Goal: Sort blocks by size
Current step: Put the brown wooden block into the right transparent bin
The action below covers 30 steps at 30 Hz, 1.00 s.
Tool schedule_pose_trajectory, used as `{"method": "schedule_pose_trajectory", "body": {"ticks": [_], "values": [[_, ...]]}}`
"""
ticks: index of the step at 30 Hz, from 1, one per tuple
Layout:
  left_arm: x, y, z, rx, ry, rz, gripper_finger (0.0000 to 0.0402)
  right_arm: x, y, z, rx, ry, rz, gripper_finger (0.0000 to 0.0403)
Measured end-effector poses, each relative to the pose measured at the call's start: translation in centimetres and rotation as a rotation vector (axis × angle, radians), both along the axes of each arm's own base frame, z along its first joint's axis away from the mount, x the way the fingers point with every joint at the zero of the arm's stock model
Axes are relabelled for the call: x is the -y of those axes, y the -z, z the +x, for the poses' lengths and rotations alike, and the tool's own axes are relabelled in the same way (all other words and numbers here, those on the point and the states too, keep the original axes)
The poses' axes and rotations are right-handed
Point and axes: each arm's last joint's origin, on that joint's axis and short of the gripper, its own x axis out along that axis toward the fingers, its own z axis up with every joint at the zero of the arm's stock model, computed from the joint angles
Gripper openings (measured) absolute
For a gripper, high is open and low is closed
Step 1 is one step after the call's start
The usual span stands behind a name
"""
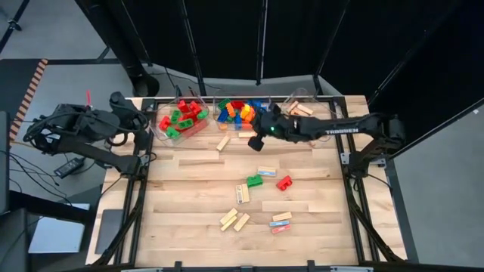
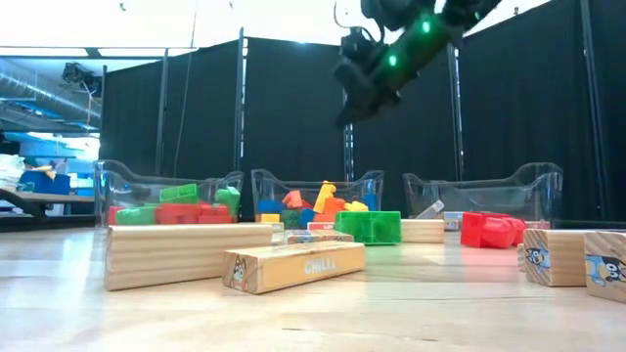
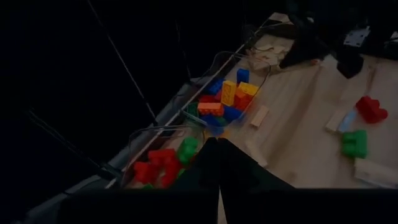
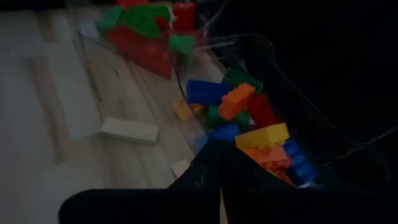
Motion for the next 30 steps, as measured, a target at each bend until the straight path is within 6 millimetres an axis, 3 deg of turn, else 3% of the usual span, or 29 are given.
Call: {"method": "schedule_pose_trajectory", "body": {"ticks": [6, 11, 14, 18, 24, 30], "values": [[-0.2, -0.1, -0.1, -0.009, -0.052, 0.07, 0.0004, -0.2, 5.5, -0.3, 0.003, 0.014, 0.007, 0.0005], [-0.3, -0.1, -0.3, -0.007, -0.076, 0.09, 0.0004, -0.2, 9.0, 2.3, 0.002, 0.007, 0.015, 0.0005], [-0.3, -0.1, -0.3, -0.005, -0.079, 0.091, 0.0004, 0.2, 10.5, 3.6, 0.005, 0.099, 0.005, 0.0005], [-0.3, -0.1, -0.3, -0.005, -0.076, 0.088, 0.0004, 0.9, 11.2, 4.2, 0.028, 0.183, 0.019, 0.0005], [-0.3, -0.1, -0.3, -0.005, -0.076, 0.087, 0.0004, 1.5, 11.7, 4.1, 0.024, 0.177, 0.057, 0.0005], [-0.3, -0.1, -0.4, -0.006, -0.075, 0.087, 0.0004, 0.7, 14.0, 4.4, -0.025, 0.124, 0.147, 0.0005]]}}
